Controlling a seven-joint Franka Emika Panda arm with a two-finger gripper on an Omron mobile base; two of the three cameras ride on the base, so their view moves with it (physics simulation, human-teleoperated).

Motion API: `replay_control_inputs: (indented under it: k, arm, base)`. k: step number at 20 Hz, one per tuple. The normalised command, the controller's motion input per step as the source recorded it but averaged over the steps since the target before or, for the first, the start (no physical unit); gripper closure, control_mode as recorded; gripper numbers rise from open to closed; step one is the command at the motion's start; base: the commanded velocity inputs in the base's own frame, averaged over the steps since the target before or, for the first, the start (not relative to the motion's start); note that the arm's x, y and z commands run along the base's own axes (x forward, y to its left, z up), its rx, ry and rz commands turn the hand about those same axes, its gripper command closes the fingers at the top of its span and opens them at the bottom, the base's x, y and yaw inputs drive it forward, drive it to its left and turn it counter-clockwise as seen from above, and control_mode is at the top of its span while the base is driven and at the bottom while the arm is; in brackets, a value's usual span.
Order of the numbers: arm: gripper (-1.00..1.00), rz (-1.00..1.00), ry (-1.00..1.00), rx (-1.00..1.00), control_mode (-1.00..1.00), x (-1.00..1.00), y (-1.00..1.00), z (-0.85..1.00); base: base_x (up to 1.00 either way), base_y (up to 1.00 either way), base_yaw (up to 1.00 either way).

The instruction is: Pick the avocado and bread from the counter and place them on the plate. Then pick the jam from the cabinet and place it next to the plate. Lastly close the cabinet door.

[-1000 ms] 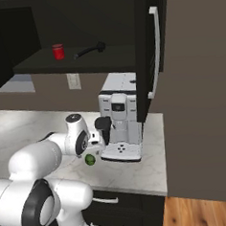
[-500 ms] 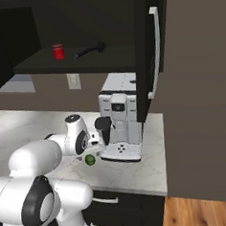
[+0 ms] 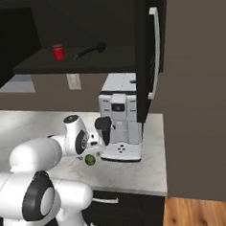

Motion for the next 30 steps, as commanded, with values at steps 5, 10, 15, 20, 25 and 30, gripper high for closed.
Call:
replay_control_inputs:
  k: [5,10,15,20,25,30]
  arm:
    - [-1.0,0.18,0.0,-0.01,-1.0,-0.52,0.0,-0.73]
    - [-1.0,0.21,-0.01,-0.03,-1.0,-0.63,0.06,-0.6]
    - [-1.0,0.18,-0.05,-0.09,-1.0,-0.45,0.18,-0.65]
    - [-1.0,0.16,-0.01,-0.06,-1.0,-0.02,0.01,-0.73]
    - [-1.0,0.2,-0.03,0.0,-1.0,0.0,-0.12,-0.89]
    - [1.0,0.22,-0.03,0.0,-1.0,0.0,-0.12,-0.96]
  base:
    - [0.0,0.0,0.0]
    - [0.0,0.0,0.0]
    - [0.0,0.0,0.0]
    - [0.0,0.0,0.0]
    - [0.0,0.0,0.0]
    - [0.0,0.0,0.0]
